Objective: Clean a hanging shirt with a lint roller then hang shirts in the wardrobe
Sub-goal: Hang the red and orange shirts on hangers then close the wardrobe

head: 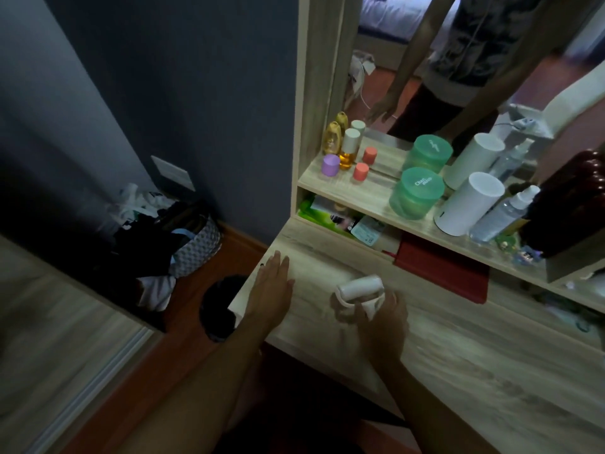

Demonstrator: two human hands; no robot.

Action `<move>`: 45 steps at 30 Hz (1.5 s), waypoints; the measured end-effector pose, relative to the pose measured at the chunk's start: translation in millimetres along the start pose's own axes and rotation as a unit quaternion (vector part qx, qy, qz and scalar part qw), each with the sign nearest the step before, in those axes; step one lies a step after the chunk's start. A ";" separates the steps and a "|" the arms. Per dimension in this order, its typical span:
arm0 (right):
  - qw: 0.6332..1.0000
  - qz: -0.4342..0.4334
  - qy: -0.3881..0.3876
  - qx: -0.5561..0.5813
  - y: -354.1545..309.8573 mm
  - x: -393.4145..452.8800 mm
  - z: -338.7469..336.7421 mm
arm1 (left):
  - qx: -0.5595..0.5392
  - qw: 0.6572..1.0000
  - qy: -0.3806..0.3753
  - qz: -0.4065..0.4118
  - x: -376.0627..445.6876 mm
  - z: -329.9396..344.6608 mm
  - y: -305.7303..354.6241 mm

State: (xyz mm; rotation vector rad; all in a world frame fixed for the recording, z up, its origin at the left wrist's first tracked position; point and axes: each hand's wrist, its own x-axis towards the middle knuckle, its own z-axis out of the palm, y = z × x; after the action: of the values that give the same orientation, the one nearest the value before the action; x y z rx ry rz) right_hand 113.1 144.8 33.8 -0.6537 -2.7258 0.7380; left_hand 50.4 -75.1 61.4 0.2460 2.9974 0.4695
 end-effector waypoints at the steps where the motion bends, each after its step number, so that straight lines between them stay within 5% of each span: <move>1: 0.999 -0.041 0.002 -0.003 -8.8 1.5 2.1 | 0.000 1.000 0.004 -0.005 -1.0 -4.3 -6.5; 8: 0.968 -0.225 -0.100 -0.039 -98.0 -2.1 52.4 | -0.009 0.997 0.052 -0.053 -23.2 -45.2 -67.8; 17: 0.878 -0.421 -0.216 0.066 -364.8 -93.6 118.4 | 0.041 0.957 0.197 -0.206 -119.2 -185.8 -283.1; 24: 0.763 -0.583 -0.106 0.256 -614.5 -150.5 70.1 | 0.159 0.898 0.360 -0.197 -205.6 -379.5 -398.9; 33: 0.623 -0.680 0.047 0.383 -846.2 -216.1 -48.4 | 0.324 0.789 0.501 -0.147 -265.6 -618.8 -429.5; 39: 0.612 -0.678 0.094 0.397 -953.3 -237.7 -108.4 | 0.372 0.741 0.537 -0.159 -283.9 -711.8 -456.0; 45: 0.632 -0.701 0.025 0.329 -1030.4 -240.4 -141.7 | 0.389 0.717 0.547 -0.190 -284.8 -792.7 -463.6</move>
State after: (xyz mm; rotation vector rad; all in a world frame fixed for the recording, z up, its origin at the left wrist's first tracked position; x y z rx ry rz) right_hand 3.0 -706.7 668.1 1.4153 -1.7115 0.9733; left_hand 167.7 -794.2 688.8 -0.9442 3.9273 -1.1541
